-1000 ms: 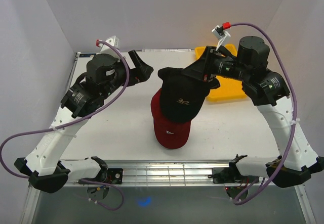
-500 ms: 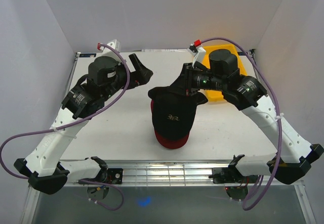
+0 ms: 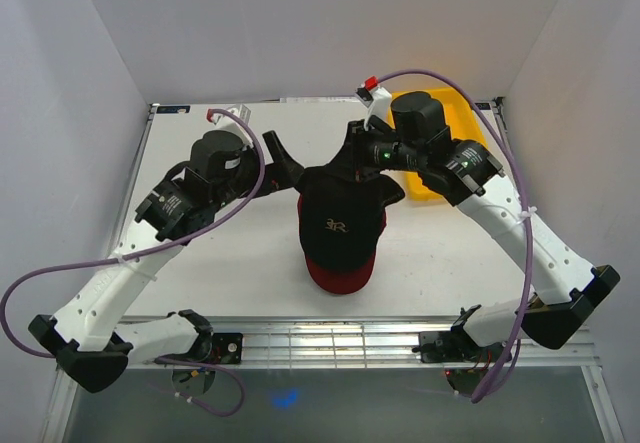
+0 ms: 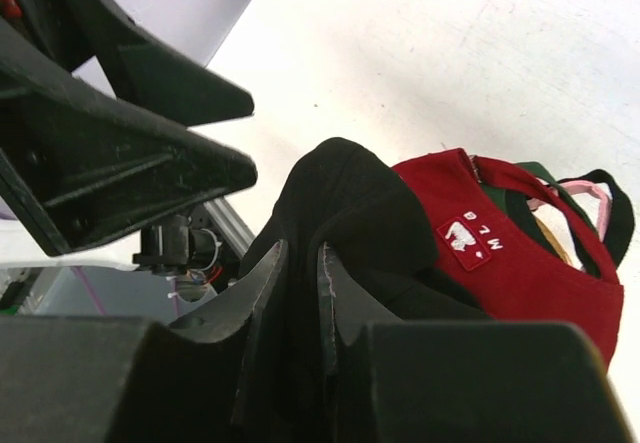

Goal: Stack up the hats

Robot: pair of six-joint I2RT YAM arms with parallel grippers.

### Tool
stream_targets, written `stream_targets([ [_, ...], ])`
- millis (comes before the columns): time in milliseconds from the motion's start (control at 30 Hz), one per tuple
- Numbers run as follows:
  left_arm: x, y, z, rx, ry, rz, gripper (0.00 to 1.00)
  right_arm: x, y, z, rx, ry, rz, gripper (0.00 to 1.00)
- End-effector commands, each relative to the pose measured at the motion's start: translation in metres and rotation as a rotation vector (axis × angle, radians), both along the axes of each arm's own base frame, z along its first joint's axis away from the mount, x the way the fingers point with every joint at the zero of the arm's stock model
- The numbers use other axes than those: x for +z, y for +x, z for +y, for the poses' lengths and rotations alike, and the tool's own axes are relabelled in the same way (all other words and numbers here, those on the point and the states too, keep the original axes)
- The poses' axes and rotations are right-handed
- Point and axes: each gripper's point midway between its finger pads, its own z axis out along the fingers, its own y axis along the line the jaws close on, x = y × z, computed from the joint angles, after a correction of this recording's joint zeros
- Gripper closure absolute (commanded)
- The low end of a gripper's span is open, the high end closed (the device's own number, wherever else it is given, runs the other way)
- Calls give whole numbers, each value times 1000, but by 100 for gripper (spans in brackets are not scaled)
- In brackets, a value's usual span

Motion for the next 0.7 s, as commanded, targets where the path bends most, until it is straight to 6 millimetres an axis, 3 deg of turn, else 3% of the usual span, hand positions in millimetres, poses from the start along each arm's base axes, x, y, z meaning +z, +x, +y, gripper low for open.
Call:
stream_targets([
  [0, 1, -17, 4, -19, -53, -2, 2, 16, 14, 3, -26, 24, -103, 92],
  [133, -17, -26, 5, -35, -48, 36, 2, 1, 16, 3, -32, 7, -92, 89],
  [367, -49, -43, 1, -85, -63, 127, 6, -7, 15, 1, -31, 2, -101, 83],
  [667, -67, -64, -5, -167, -95, 180, 13, -12, 14, 2, -9, -7, -116, 77],
])
